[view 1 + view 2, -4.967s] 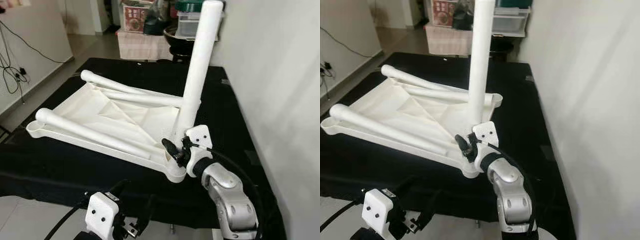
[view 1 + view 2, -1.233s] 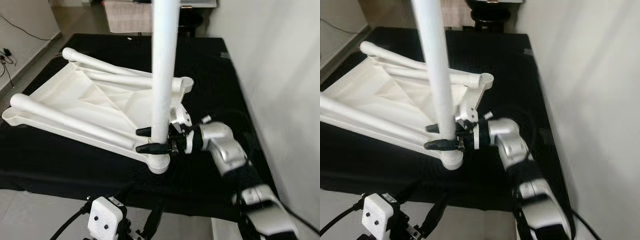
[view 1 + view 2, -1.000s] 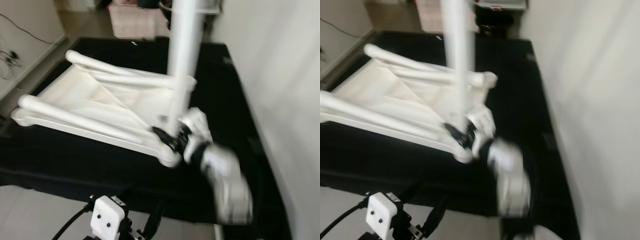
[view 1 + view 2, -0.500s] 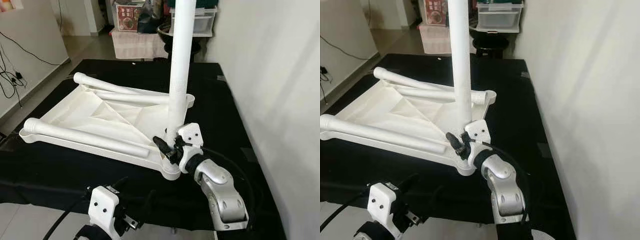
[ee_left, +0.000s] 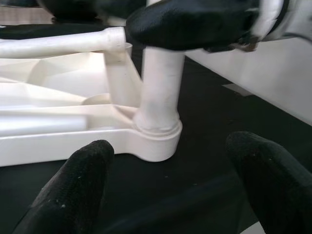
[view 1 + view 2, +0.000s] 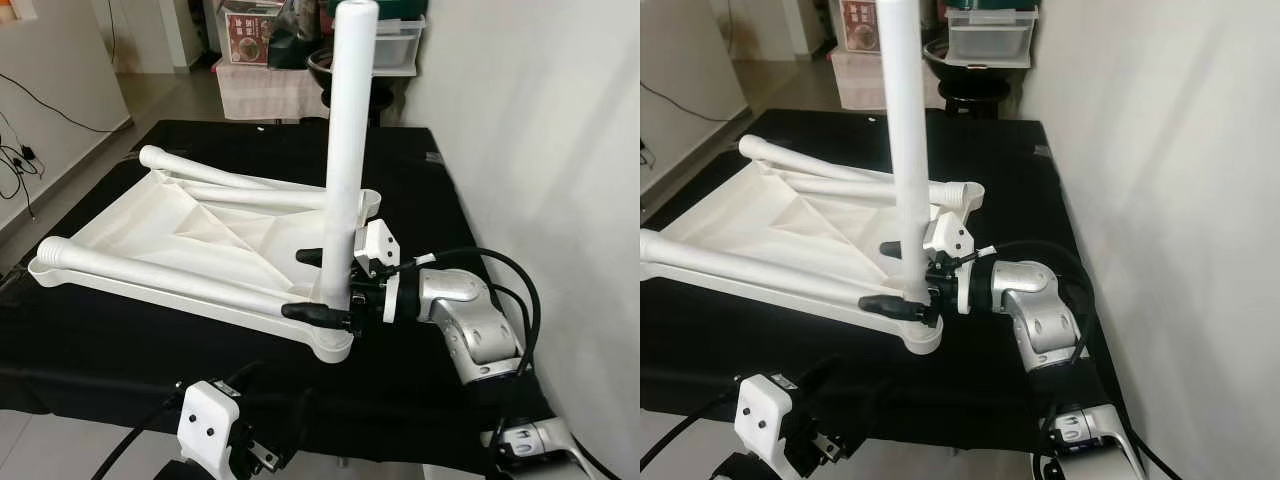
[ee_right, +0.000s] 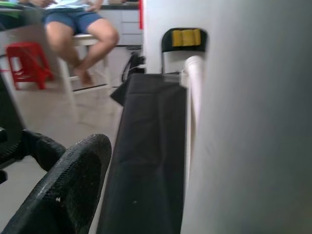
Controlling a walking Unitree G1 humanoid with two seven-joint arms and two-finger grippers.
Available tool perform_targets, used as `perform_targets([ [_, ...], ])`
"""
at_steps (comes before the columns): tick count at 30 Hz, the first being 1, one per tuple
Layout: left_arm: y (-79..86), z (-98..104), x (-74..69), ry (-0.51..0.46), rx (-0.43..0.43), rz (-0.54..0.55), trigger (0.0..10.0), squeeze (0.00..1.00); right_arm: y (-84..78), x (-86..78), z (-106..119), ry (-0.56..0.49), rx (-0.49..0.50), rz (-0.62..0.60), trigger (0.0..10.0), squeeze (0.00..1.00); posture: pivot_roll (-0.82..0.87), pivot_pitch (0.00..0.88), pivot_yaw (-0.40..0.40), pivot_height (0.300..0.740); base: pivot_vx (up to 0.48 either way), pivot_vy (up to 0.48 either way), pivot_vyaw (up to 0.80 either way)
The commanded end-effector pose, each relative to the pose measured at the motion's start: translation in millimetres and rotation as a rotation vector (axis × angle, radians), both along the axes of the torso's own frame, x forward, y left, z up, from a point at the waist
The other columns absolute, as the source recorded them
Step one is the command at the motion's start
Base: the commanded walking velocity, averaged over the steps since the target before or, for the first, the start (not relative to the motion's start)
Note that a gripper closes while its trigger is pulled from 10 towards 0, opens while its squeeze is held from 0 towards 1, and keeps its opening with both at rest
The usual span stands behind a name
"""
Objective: Building children table
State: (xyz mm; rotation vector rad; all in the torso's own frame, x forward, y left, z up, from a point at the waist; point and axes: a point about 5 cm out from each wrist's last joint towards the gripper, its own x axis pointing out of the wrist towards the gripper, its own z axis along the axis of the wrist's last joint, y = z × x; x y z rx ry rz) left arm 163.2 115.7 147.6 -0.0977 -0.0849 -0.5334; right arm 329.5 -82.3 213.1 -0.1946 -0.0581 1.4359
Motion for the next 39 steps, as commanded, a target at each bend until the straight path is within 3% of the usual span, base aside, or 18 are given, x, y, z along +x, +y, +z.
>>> perform_targets([
  [1, -2.2, -0.6, -8.3, 0.019, 0.007, -0.008, 10.0, 0.0, 15.0, 10.3, 1.6, 0.034, -0.005, 0.073, 10.0, 0.0, 0.09, 0.146, -0.046, 0.74, 0.0, 0.0, 0.0],
  [8, -3.3, 0.1, -14.3, 0.032, 0.008, -0.015, 10.0, 0.0, 24.8, 24.6, 3.8, 0.069, 0.006, 0.055, 10.0, 0.0, 0.09, 0.161, -0.045, 0.74, 0.0, 0.0, 0.0],
  [9, -3.7, 0.2, -15.2, 0.034, 0.008, -0.016, 10.0, 0.0, 25.2, 26.6, 3.4, 0.08, 0.009, 0.062, 1.3, 0.0, 0.09, 0.163, -0.046, 0.74, 0.0, 0.0, 0.0],
  [10, -4.2, 0.2, -16.0, 0.035, 0.008, -0.018, 10.0, 0.0, 24.6, 27.3, 3.0, 0.087, 0.01, 0.074, 0.0, 0.0, 0.1, 0.165, -0.048, 0.74, 0.0, 0.0, 0.0],
  [21, -6.3, -0.3, -14.3, 0.036, 0.005, -0.019, 10.0, 0.0, 1.6, 32.3, 2.0, 0.035, 0.032, -0.002, 0.0, 0.0, 0.08, 0.156, -0.052, 0.74, 0.0, 0.0, 0.0],
  [23, -6.4, -1.1, -10.7, 0.03, 0.003, -0.018, 10.0, 0.0, -14.1, 29.7, -4.2, -0.002, 0.075, -0.177, 0.0, 0.0, 0.05, 0.138, -0.054, 0.74, 0.0, 0.0, 0.0],
  [24, -6.4, -1.1, -10.7, 0.03, 0.003, -0.018, 10.0, 0.0, -14.1, 29.7, -4.2, -0.002, 0.075, -0.177, 0.0, 0.0, 0.05, 0.138, -0.054, 0.74, 0.0, 0.0, 0.0],
  [26, -4.9, -2.0, -6.4, 0.022, 0.005, -0.016, 10.0, 0.0, -27.1, 15.4, -20.5, -0.006, 0.124, -0.486, 0.0, 0.0, 0.04, 0.12, -0.057, 0.74, 0.0, 0.0, 0.0],
  [27, -4.9, -2.0, -6.4, 0.022, 0.005, -0.016, 10.0, 0.0, -27.1, 15.4, -20.5, -0.006, 0.124, -0.486, 0.0, 0.0, 0.04, 0.12, -0.057, 0.74, 0.0, 0.0, 0.0],
  [28, -3.7, -2.1, -4.8, 0.019, 0.006, -0.015, 10.0, 0.0, -31.1, 6.6, -27.5, -0.046, 0.114, -0.716, 0.0, 0.0, 0.03, 0.12, -0.055, 0.74, 0.0, 0.0, 0.0],
  [29, -3.7, -2.1, -4.8, 0.019, 0.006, -0.015, 10.0, 0.0, -31.1, 6.6, -27.5, -0.046, 0.114, -0.716, 0.0, 0.0, 0.03, 0.12, -0.055, 0.74, 0.0, 0.0, 0.0],
  [30, -2.0, -2.5, -2.2, 0.015, 0.008, -0.013, 10.0, 0.0, -22.7, -15.4, -42.0, 0.001, 0.127, -0.902, 0.0, 0.0, 0.01, 0.106, -0.039, 0.74, 0.0, 0.0, 0.0],
  [31, -0.8, -3.0, 0.0, 0.012, 0.01, -0.013, 10.0, 0.0, -14.4, -30.4, -47.6, 0.009, 0.131, -0.982, 0.0, 0.0, 0.0, 0.102, -0.034, 0.74, 0.0, 0.0, 0.0],
  [33, -0.2, -4.3, 1.7, 0.012, 0.013, -0.013, 10.0, 0.0, -6.8, -37.0, -50.8, 0.001, 0.125, -0.988, 0.0, 0.0, 0.0, 0.085, -0.035, 0.74, 0.0, 0.0, 0.0],
  [39, -0.7, -5.9, 5.3, 0.008, 0.021, -0.022, 10.0, 0.0, 0.1, -26.4, -56.6, 0.015, 0.107, -0.955, 0.0, 0.0, 0.02, 0.065, -0.055, 0.74, 0.0, 0.0, 0.0],
])
